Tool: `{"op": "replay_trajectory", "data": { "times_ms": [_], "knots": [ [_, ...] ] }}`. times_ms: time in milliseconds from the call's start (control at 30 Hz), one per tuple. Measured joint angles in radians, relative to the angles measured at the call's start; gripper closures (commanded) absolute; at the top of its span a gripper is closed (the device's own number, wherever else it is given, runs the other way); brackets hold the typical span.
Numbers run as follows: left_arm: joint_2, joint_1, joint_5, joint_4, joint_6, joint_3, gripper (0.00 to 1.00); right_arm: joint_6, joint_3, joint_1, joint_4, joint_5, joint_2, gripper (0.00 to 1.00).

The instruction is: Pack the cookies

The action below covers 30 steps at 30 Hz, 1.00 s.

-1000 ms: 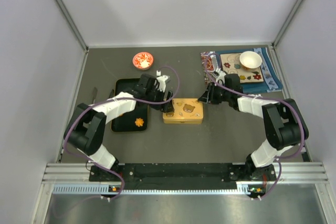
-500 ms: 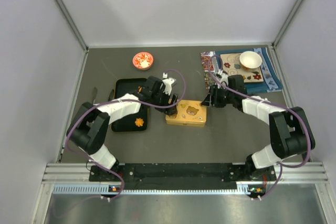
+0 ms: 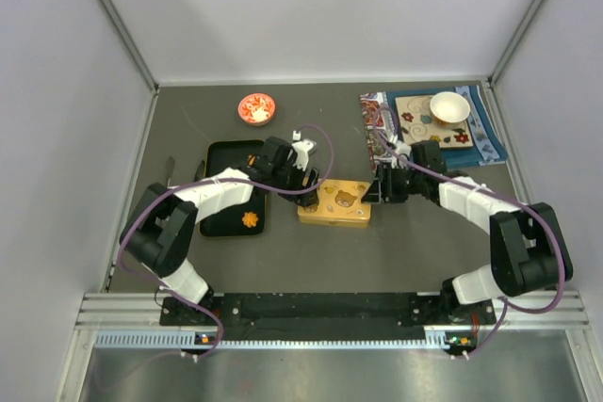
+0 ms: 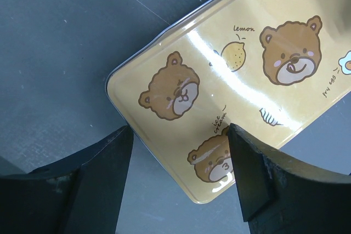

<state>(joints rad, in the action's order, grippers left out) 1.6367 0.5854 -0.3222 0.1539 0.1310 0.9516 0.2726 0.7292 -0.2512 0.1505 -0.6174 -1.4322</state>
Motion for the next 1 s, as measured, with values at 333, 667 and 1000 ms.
{"op": "replay_trajectory", "data": {
  "times_ms": [333, 667, 1000],
  "knots": [
    [0.000, 0.001, 0.003, -0.001, -0.001, 0.000, 0.26, -0.067, -0.029, 0.001, 0.070, -0.056, -0.012, 0.50],
    [0.000, 0.002, 0.005, -0.002, -0.003, 0.000, 0.26, -0.061, 0.016, 0.026, 0.095, -0.163, -0.115, 0.61],
    [-0.005, 0.003, 0.011, -0.004, -0.003, -0.005, 0.25, -0.061, 0.065, 0.018, 0.166, -0.154, -0.150, 0.80]
  ]
}}
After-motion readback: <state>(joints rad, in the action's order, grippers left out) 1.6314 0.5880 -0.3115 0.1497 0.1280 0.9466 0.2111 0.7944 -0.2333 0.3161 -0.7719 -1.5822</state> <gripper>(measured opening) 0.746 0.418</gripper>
